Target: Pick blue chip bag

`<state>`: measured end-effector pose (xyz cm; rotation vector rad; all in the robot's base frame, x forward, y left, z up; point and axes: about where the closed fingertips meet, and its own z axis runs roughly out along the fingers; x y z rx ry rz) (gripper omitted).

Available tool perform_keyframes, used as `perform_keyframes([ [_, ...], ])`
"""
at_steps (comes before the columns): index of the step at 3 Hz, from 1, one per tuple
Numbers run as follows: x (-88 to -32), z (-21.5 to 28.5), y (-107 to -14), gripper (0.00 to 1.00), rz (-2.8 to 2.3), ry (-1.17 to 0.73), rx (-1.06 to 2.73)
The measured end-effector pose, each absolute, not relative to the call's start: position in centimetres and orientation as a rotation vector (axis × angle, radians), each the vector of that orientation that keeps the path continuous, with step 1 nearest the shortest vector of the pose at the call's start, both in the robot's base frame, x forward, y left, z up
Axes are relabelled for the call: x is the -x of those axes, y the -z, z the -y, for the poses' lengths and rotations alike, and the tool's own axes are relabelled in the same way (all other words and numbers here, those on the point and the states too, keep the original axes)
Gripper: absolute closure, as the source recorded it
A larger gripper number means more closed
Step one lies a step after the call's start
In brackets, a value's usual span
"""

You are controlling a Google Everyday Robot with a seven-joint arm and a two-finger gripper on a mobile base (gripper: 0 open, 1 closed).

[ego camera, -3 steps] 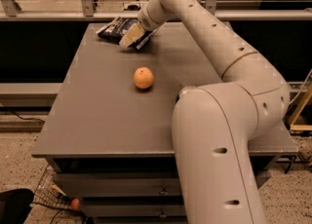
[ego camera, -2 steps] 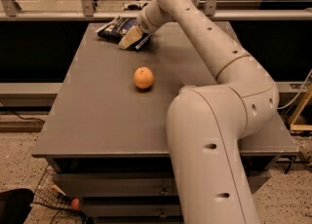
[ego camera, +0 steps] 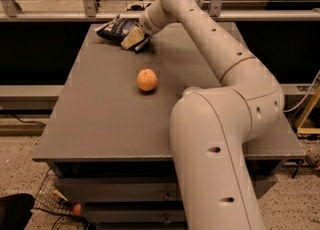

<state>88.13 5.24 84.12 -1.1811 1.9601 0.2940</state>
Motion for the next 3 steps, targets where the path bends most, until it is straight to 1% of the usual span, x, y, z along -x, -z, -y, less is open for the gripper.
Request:
perform_keyframes([
  [1, -88.13, -5.25, -84.32, 0.85, -1.960, -0.294, 1.181],
  [2, -88.13, -5.27, -84.35, 1.00, -1.960, -0.294, 1.181],
  [3, -88.13, -5.27, -84.58, 1.00, -1.960, -0.294, 1.181],
])
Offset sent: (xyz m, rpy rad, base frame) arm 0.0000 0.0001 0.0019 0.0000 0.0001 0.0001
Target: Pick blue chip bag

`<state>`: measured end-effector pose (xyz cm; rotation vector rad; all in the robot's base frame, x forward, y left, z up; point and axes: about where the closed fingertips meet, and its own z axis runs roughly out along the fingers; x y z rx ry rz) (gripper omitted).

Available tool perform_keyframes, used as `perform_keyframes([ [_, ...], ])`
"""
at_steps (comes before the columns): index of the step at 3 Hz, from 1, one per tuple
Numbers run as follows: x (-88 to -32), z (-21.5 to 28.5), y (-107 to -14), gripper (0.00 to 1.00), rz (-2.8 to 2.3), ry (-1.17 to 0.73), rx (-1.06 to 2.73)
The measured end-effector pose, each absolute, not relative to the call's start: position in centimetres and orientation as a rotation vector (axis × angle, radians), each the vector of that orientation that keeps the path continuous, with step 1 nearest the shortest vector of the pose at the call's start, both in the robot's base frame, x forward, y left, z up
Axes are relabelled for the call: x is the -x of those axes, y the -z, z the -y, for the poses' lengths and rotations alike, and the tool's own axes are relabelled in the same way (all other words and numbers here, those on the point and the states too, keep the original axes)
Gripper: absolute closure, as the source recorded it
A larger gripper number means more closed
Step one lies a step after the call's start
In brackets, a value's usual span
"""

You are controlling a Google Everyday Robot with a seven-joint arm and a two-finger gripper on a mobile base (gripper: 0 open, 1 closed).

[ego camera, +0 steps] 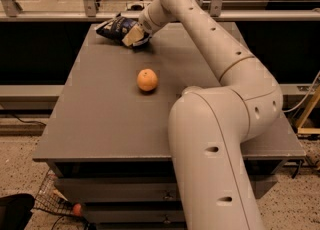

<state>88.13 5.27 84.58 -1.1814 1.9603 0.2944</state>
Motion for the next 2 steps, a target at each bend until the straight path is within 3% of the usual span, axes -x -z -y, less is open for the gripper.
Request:
perform_keyframes([
  [2, -88.12, -5.26, -84.67, 1.00, -1.960, -0.294, 1.182],
])
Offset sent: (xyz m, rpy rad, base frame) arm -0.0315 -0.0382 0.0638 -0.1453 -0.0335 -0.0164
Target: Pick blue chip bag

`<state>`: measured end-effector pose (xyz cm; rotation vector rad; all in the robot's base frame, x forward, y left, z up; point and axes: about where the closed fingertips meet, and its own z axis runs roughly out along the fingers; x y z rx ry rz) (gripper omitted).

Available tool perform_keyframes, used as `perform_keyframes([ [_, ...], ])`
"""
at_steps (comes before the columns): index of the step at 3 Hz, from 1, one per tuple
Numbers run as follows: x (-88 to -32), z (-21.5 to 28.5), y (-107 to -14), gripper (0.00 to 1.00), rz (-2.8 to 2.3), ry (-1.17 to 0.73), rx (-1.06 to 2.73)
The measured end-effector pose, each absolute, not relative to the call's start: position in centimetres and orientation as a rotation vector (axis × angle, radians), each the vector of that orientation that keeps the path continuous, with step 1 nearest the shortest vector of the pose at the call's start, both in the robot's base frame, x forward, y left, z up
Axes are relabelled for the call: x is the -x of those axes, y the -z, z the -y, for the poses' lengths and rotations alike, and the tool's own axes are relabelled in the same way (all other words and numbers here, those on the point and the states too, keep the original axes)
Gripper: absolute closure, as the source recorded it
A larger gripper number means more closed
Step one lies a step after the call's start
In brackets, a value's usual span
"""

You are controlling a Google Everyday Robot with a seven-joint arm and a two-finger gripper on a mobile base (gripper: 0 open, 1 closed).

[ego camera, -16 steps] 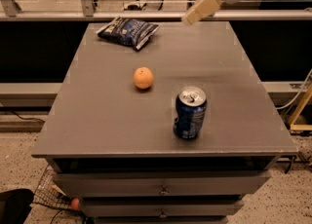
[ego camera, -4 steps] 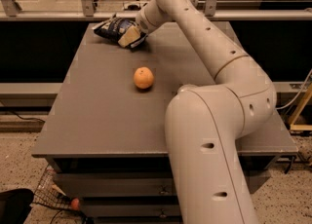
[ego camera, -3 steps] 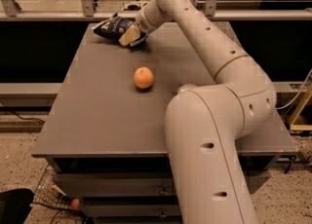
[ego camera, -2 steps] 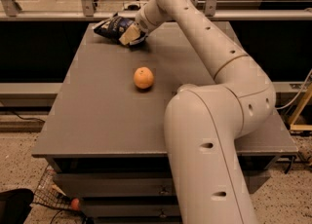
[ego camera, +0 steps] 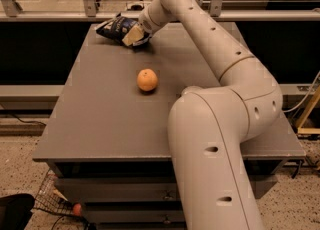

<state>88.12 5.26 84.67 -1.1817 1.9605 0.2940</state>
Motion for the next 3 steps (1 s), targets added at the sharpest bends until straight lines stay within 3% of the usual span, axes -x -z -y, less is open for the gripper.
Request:
perform_keyframes([
  [3, -88.11, -5.26, -84.70, 1.00, -1.961, -0.294, 1.182],
])
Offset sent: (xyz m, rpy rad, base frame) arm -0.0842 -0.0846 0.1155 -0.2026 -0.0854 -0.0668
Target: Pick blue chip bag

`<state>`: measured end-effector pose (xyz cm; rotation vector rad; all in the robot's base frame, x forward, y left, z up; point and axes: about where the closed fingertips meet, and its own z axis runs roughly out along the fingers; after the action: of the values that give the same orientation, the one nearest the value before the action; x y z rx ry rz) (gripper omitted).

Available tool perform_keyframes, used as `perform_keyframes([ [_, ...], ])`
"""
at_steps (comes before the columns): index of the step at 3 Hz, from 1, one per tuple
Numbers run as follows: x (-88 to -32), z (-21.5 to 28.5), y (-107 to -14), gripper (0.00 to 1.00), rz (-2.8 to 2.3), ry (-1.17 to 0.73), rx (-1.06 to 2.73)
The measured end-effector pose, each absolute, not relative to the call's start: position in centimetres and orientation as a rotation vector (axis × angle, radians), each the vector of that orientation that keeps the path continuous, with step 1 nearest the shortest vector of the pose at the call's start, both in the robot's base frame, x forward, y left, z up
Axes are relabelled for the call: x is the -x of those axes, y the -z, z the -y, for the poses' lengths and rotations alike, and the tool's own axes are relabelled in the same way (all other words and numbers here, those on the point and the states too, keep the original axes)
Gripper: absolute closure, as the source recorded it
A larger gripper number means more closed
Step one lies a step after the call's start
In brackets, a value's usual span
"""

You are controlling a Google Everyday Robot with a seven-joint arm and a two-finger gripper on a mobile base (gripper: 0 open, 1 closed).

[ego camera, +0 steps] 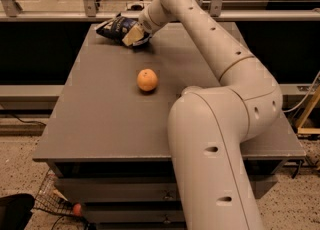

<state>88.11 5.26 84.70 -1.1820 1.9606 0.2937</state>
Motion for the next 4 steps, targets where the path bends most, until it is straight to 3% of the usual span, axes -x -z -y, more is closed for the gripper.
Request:
perform_keyframes([
  [4, -87.0, -4.5, -87.0, 1.00, -1.984, -0.226, 1.226],
])
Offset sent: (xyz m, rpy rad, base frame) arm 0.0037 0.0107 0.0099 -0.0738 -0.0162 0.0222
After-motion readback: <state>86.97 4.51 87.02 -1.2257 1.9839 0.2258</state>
